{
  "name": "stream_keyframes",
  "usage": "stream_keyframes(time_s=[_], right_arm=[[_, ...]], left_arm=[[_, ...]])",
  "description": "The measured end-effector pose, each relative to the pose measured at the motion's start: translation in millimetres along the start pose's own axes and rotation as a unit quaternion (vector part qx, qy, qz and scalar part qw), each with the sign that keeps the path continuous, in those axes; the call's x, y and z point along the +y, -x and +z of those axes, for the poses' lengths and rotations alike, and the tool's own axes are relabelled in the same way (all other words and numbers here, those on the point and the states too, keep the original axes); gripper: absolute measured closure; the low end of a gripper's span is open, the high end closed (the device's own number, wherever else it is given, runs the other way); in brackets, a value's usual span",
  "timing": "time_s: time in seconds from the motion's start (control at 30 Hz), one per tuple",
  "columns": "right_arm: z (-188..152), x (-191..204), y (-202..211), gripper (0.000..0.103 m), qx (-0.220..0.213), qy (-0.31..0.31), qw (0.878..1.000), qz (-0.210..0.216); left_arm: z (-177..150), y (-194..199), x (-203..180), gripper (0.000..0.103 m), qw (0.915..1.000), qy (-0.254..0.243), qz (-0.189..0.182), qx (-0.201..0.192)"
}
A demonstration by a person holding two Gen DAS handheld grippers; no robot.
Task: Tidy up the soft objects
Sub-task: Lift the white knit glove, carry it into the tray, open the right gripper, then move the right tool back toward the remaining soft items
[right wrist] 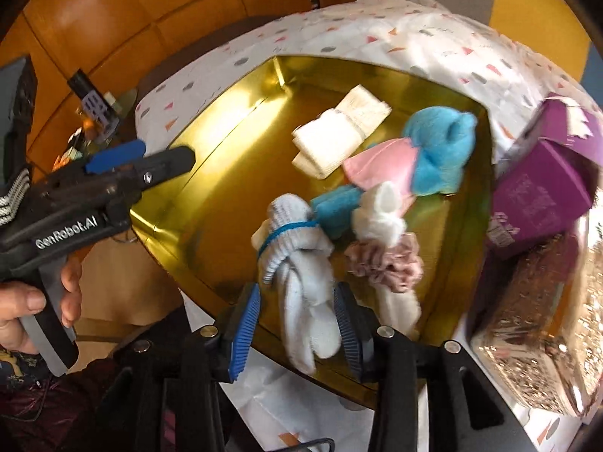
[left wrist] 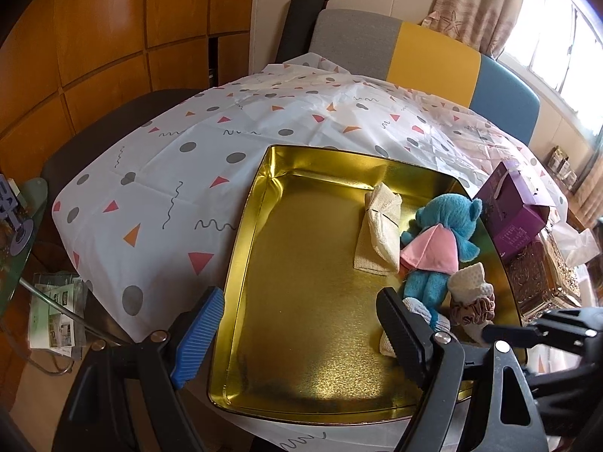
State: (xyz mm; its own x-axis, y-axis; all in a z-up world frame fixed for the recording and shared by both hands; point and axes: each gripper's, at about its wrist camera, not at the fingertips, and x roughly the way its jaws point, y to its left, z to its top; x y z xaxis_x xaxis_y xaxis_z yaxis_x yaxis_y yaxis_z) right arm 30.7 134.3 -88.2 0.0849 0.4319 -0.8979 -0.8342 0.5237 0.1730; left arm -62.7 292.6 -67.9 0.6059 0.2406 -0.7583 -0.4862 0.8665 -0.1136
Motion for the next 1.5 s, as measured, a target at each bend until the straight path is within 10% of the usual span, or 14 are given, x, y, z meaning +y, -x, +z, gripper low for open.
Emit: stream_keyframes(time_s=[0.93,1.17,1.5], right_arm=[[-94.0,-152.6,156.9,0.062,-0.157,-0.196,0.957,-0.147],[-149.7,-223.1,176.3,0.062,-0.164,-0.313,0.912,-0.21],[-253.7,-308.6,188.2,0.062,-0.182,-0.503,0.805,-0.257]], left_arm=[[-4.4,15.3,-44.8,0.018,0.9978,-0.065,-0.011,-0.01],[-6.4,16.6,-57.9,0.018,0.9962,-0.085,-0.016,-0.01],[-10.0,15.4,-77.7,0.018,0.9941,-0.106,-0.023,-0.002]])
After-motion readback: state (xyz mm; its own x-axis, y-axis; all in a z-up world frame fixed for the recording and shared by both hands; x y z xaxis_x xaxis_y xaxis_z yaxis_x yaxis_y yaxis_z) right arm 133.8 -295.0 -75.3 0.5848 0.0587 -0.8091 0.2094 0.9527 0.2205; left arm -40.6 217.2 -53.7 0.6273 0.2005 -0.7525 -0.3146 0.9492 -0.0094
